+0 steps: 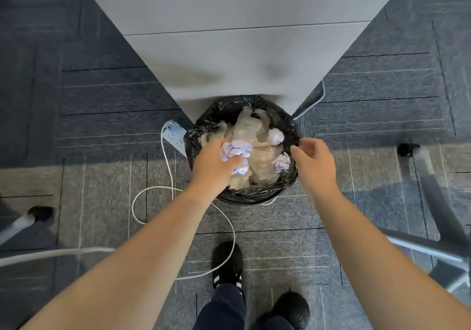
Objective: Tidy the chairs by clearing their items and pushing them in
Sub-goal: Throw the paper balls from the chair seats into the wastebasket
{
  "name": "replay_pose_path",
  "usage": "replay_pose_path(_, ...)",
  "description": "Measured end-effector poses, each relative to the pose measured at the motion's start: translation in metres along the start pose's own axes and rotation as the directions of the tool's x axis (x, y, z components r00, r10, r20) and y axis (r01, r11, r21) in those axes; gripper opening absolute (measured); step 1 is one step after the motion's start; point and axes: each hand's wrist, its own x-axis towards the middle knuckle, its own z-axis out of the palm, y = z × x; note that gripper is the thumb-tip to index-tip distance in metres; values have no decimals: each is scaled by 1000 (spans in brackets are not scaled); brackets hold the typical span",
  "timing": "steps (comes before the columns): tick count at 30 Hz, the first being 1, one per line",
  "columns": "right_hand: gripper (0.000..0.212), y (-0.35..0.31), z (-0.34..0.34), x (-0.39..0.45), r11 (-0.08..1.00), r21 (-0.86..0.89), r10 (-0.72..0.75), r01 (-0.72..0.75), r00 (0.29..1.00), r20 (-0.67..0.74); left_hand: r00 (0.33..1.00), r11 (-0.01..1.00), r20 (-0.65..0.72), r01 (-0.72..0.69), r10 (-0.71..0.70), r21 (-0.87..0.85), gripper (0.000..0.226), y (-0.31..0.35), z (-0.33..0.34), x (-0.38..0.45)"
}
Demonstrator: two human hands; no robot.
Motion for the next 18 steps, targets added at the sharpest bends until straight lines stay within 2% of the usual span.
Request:
replay_pose_path(4,35,7,-9,-1,1000,-2,13,-13,1000,-18,999,995,44,-15,10,97,44,9,16,3)
replay_pose_path(7,33,8,-16,-4,1000,0,26,-26,999,-23,999,992,54,-5,-2,126,51,14,17,2)
replay_pose_path(12,27,-6,-44,-20,999,45,28,-26,999,-44,999,991,28,-49,46,128,38,38,7,-17)
replay_pose_path(18,13,-52,-133,-60,990,132,-27,51,983,-181,970,969,83,-235,228,79,26,131,13,-71)
